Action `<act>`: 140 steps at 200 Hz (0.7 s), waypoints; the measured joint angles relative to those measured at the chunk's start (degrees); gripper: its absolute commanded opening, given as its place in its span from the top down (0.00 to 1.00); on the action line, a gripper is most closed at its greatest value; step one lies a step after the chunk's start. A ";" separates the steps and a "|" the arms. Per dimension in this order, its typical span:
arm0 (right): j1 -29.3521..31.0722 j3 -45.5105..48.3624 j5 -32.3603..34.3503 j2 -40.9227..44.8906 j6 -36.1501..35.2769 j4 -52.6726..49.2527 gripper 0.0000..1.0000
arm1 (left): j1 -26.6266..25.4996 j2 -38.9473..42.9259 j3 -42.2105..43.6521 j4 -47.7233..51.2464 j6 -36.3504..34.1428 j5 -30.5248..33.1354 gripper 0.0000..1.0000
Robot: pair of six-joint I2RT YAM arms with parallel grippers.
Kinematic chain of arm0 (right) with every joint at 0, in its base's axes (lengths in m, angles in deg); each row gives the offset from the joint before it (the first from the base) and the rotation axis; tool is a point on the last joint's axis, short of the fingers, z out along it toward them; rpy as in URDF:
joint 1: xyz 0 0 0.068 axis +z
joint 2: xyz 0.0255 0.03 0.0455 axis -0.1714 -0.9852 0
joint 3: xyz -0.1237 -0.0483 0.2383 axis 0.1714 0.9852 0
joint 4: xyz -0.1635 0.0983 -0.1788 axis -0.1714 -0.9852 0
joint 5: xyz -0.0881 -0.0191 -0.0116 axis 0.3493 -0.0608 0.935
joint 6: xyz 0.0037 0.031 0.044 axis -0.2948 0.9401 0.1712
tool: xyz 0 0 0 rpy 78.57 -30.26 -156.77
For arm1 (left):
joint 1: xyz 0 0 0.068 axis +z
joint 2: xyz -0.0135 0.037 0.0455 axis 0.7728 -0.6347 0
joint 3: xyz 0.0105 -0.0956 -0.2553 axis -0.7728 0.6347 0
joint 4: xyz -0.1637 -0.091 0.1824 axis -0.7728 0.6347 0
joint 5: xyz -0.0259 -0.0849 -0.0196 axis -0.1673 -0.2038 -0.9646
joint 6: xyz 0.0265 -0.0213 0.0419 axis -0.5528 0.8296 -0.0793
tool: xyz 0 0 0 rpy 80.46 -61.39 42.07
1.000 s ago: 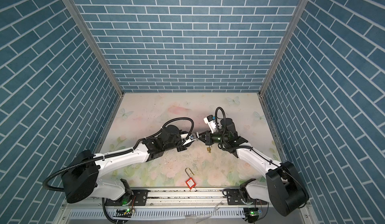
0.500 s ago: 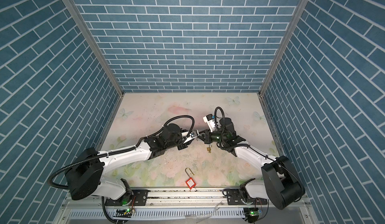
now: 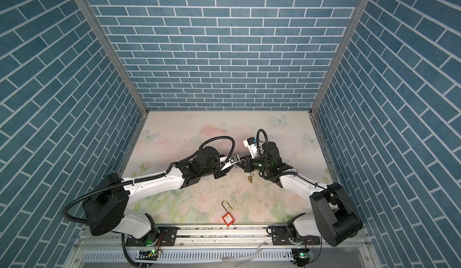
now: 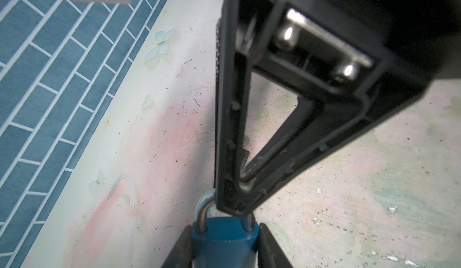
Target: Lock with the key
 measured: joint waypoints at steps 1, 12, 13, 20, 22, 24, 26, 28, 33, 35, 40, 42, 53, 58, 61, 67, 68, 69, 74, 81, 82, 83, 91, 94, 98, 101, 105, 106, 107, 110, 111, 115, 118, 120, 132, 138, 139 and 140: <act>0.00 -0.09 0.04 0.04 0.02 -0.17 0.99 | 0.00 0.00 0.00 -0.02 0.02 0.00 1.00; -0.17 -1.09 0.44 0.63 -0.55 -2.05 0.90 | 0.00 0.00 0.02 -0.72 0.57 0.15 1.00; -0.22 -1.27 0.50 0.74 -0.61 -2.49 0.89 | 0.00 0.00 0.02 -0.79 0.61 0.17 1.00; -0.55 -2.25 0.66 1.22 -1.05 -4.31 0.84 | 0.00 0.02 0.07 -1.73 0.96 0.35 1.00; -0.63 -2.56 0.63 1.36 -1.09 -4.79 0.83 | 0.00 0.04 0.07 -1.97 1.07 0.35 1.00; -0.74 -2.89 0.63 1.53 -1.16 -5.31 0.81 | -0.02 0.07 0.13 -2.51 1.25 0.42 1.00; -0.87 -3.13 0.61 1.70 -1.22 -5.81 0.80 | -0.04 0.11 0.28 -3.17 1.49 0.39 1.00; -0.98 -3.52 0.57 1.86 -1.29 -6.56 0.78 | -0.07 0.11 0.42 -4.24 1.64 0.26 1.00; -1.16 -4.37 0.39 2.27 -1.46 -8.31 0.75 | -0.31 0.26 0.57 -6.73 2.16 0.02 1.00; -1.25 -4.81 0.35 2.43 -1.73 -8.92 0.72 | -0.44 0.33 0.57 -6.91 2.19 0.42 1.00; -1.68 -5.68 0.11 3.06 -2.08 -10.32 0.69 | -0.66 0.83 0.96 -8.22 2.93 0.79 1.00; -1.95 -6.14 0.11 3.34 -2.27 -11.02 0.67 | -0.74 1.01 1.11 -8.94 3.04 0.74 1.00; -3.23 -8.07 -0.09 4.96 -2.73 -14.10 0.59 | -1.25 2.32 2.38 -13.33 4.81 0.98 1.00; -3.80 -8.85 -0.24 5.81 -3.30 -15.32 0.57 | -1.46 3.04 2.84 -14.84 5.73 1.25 1.00; -4.15 -9.25 -0.33 6.32 -3.26 -16.00 0.55 | -1.55 3.48 3.06 -15.69 6.21 1.38 1.00; -4.83 -10.16 -0.44 7.58 -3.65 -17.25 0.52 | -1.77 4.24 3.58 -17.16 7.39 1.84 1.00; -4.90 -10.27 -0.44 7.69 -3.74 -17.35 0.52 | -1.79 4.35 3.63 -17.33 7.56 1.92 1.00; -5.01 -10.49 -0.46 7.98 -3.98 -17.59 0.51 | -1.86 4.52 3.76 -17.66 7.82 2.05 1.00; -5.51 -11.10 -0.31 9.09 -4.13 -18.32 0.50 | -1.95 5.01 4.11 -18.51 8.85 2.45 1.00; -6.08 -11.78 0.07 10.78 -4.57 -18.88 0.48 | -2.01 5.68 4.74 -19.56 10.64 3.34 1.00; -6.12 -11.85 0.09 10.93 -4.66 -18.91 0.47 | -2.03 5.75 4.79 -19.65 10.80 3.45 1.00; -6.21 -11.96 0.17 11.28 -4.81 -18.93 0.47 | -2.03 5.81 4.85 -19.78 10.95 3.56 1.00; -6.54 -12.31 0.74 13.31 -5.14 -19.06 0.46 | -1.99 6.34 5.49 -20.26 13.22 4.72 1.00; -6.71 -12.31 1.07 14.25 -5.25 -18.88 0.46 | -1.95 6.45 5.70 -20.44 14.05 5.18 1.00; -6.86 -12.26 1.31 15.26 -5.42 -18.80 0.45 | -1.88 6.56 6.05 -20.61 15.45 5.95 1.00; -7.02 -12.11 1.64 16.22 -5.46 -18.56 0.45 | -1.86 6.58 6.23 -20.68 16.39 6.36 1.00; -7.06 -11.91 1.84 17.18 -5.53 -18.27 0.45 | -1.84 6.58 6.43 -20.65 17.68 6.93 1.00; -7.10 -11.76 1.92 17.64 -5.51 -18.03 0.45 | -1.81 6.58 6.45 -20.65 18.01 7.08 1.00; -7.10 -11.67 2.01 17.84 -5.53 -17.92 0.45 | -1.79 6.58 6.54 -20.65 18.62 7.26 1.00; -7.08 -11.32 2.21 18.75 -5.62 -17.40 0.45 | -1.75 6.58 6.69 -20.65 19.45 7.65 1.00; -7.08 -11.21 2.25 18.97 -5.60 -17.31 0.45 | -1.73 6.58 6.71 -20.65 19.69 7.76 1.00; -7.08 -10.64 2.43 20.00 -5.60 -16.59 0.45 | -1.66 6.58 6.91 -20.59 21.59 8.41 1.00; -7.08 -9.94 2.60 20.98 -5.57 -15.85 0.45 | -1.62 6.58 6.99 -20.59 22.32 8.76 1.00; -7.08 -9.44 2.71 21.59 -5.57 -15.21 0.45 | -1.57 6.58 7.06 -20.59 23.50 9.11 1.00; -7.06 -5.99 3.10 24.65 -5.53 -12.00 0.45 | -1.36 6.58 7.15 -20.52 29.05 10.82 1.00; -7.06 -4.15 3.28 25.77 -5.51 -10.21 0.46 | -1.20 6.62 7.15 -20.61 32.00 11.63 1.00; -7.04 -3.61 3.39 26.08 -5.46 -9.75 0.46 | -1.18 6.64 7.15 -20.61 32.46 11.74 1.00; -7.02 -3.32 3.41 26.21 -5.44 -9.51 0.46 | -1.09 6.67 7.15 -20.63 33.55 11.96 1.00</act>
